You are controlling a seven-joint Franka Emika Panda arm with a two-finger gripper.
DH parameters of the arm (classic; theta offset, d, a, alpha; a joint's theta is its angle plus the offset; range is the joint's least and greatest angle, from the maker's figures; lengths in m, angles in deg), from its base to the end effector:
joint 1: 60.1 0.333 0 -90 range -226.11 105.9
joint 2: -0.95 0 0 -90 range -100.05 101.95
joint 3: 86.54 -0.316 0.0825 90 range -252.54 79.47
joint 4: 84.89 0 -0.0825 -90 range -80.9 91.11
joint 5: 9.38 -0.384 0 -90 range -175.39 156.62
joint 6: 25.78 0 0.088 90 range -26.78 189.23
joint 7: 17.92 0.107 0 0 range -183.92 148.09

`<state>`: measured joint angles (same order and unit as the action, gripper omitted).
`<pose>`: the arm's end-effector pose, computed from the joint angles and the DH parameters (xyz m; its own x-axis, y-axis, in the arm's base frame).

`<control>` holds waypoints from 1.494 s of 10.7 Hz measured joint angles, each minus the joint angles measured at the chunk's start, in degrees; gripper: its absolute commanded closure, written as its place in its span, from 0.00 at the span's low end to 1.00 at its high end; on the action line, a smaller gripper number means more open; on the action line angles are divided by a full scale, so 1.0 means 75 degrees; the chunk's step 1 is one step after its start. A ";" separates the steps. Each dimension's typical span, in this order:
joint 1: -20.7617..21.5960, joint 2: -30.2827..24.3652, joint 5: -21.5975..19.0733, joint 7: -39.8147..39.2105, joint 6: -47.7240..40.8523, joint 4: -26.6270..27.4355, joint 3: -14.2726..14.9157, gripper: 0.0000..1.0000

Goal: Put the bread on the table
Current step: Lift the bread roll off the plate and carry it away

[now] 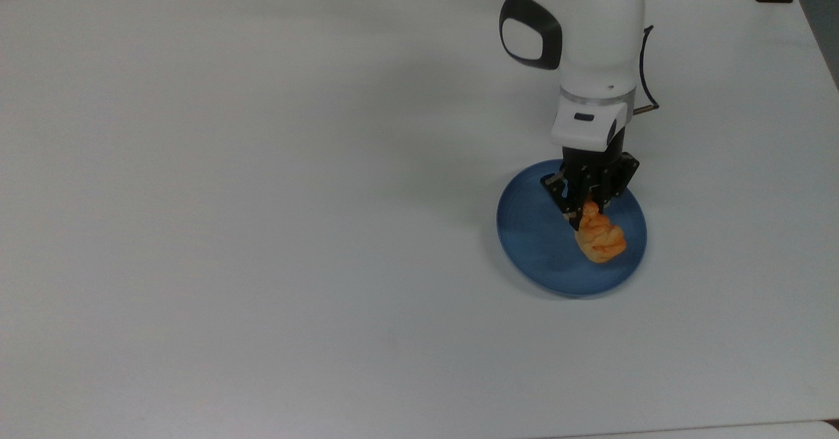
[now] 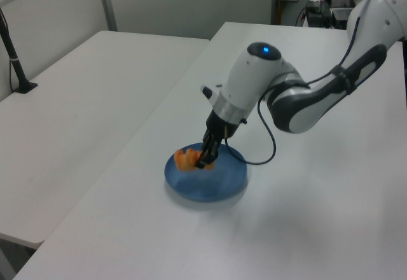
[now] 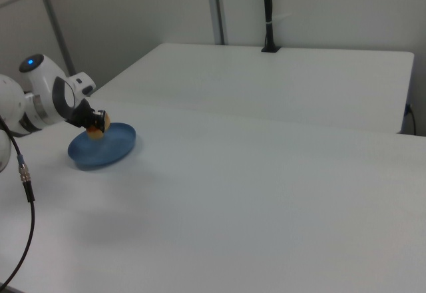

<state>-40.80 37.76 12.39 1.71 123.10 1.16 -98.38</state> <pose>0.6524 0.3656 0.3473 0.8037 0.3605 0.4734 0.3891 -0.9203 0.0404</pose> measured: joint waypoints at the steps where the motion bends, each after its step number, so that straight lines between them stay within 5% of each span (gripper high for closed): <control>1: -0.0006 -0.0212 -0.0001 0.0015 -0.0301 0.0006 0.0000 0.69; 7: -0.0051 -0.1554 -0.0395 0.0128 -0.2078 0.0052 0.0005 0.69; 11: -0.0860 -0.1657 -0.0394 0.0053 -0.2189 0.0054 0.0104 0.69; 13: -0.1201 -0.1674 -0.0395 -0.0344 -0.2192 0.0055 0.0514 0.69; 16: -0.1356 -0.1674 -0.0804 -0.0983 -0.2191 0.0063 0.1658 0.69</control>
<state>-50.97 25.20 6.36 -5.66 106.66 1.64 -85.94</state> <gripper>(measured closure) 0.687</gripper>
